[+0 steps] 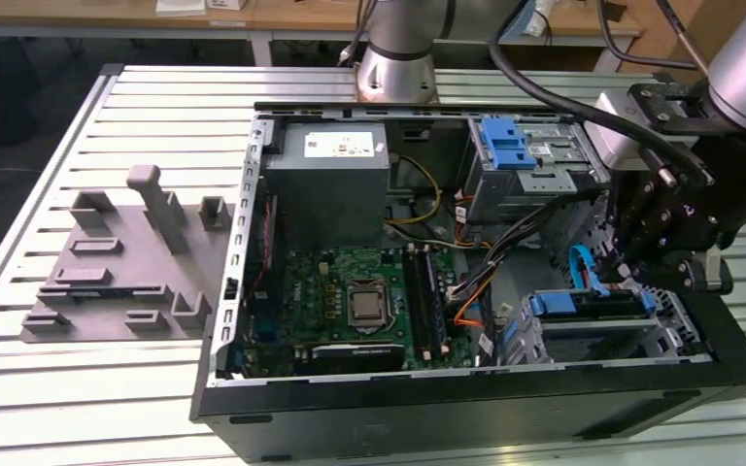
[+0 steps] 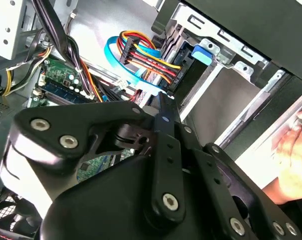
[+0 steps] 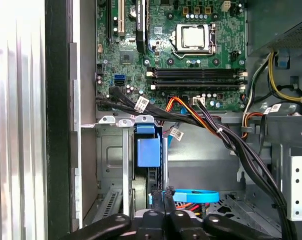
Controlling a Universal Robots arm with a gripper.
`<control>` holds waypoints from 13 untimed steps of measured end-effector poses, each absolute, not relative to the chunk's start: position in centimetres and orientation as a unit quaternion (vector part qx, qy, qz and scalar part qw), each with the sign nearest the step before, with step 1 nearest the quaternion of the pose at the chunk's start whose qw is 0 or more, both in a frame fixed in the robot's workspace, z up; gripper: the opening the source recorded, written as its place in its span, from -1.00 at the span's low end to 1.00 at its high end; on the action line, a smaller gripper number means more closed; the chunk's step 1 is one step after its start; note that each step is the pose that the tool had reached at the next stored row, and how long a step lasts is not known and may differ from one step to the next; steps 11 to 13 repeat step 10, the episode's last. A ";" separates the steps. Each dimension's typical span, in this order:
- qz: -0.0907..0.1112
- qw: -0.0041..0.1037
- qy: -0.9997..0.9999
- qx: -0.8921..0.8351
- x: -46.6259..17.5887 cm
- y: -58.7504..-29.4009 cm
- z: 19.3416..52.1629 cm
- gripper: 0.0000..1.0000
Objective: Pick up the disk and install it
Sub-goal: 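Insert the second disk wire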
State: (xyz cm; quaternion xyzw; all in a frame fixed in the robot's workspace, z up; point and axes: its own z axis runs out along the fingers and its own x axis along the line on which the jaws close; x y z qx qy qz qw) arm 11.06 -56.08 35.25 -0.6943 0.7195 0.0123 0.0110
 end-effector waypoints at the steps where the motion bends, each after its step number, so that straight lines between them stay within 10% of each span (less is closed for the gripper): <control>1: 0.012 0.011 0.719 -0.694 11.1 -56.1 35.3 -0.75; 13: 0.012 0.011 0.719 -0.694 11.1 -56.1 35.3 -0.79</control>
